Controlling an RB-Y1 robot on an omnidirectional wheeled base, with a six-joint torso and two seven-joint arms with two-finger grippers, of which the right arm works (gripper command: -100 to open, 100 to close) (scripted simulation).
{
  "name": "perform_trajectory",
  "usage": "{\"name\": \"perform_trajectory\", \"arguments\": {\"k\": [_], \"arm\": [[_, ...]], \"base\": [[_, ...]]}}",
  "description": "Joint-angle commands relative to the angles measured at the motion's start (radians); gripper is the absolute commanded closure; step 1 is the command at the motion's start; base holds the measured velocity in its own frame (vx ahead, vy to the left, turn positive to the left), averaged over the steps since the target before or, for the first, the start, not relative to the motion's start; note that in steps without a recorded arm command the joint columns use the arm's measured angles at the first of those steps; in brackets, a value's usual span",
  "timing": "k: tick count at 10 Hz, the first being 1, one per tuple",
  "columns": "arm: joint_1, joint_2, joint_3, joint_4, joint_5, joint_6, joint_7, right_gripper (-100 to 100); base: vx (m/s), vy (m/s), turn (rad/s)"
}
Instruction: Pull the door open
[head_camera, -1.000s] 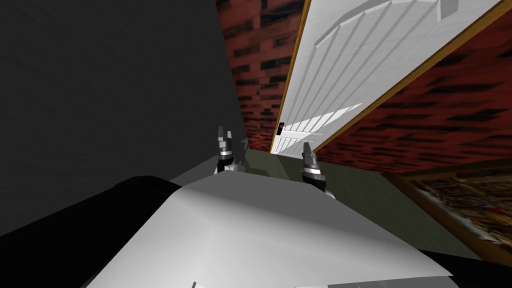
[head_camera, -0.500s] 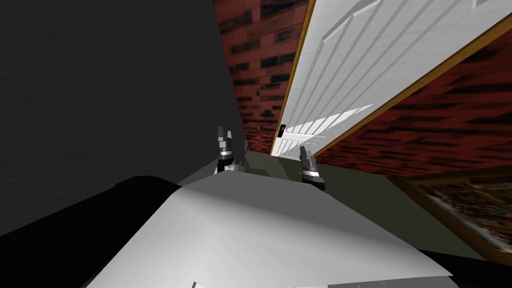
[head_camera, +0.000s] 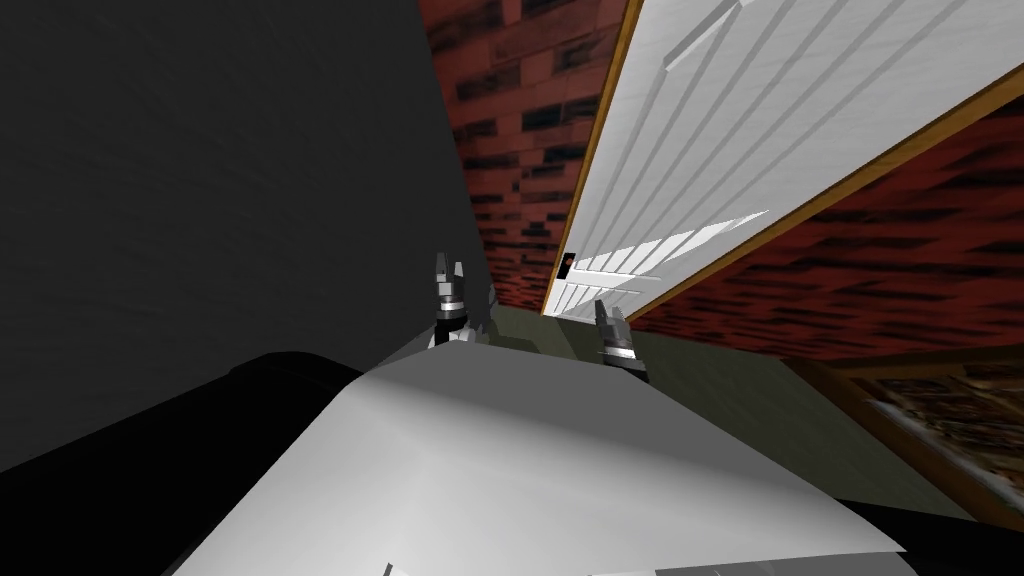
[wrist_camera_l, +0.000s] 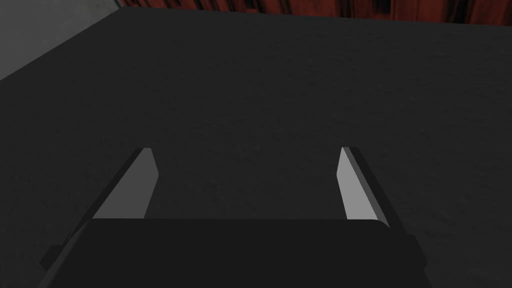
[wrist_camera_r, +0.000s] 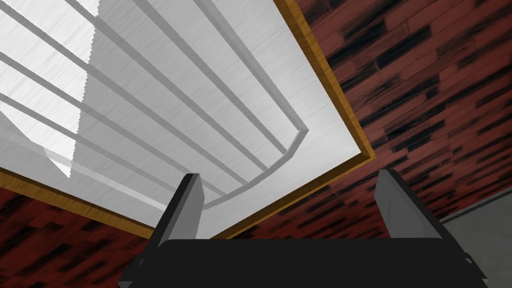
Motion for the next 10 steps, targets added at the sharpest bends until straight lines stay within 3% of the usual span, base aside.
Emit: {"name": "perform_trajectory", "arguments": {"k": [1, 10], "arm": [[0.011, -0.002, -0.001, 0.015, 0.013, -0.003, 0.038, -100], [0.051, -0.004, -0.015, 0.120, 0.068, -0.037, 0.209, -100]], "base": [[0.180, 0.037, -0.015], [0.151, 0.027, -0.017]]}}
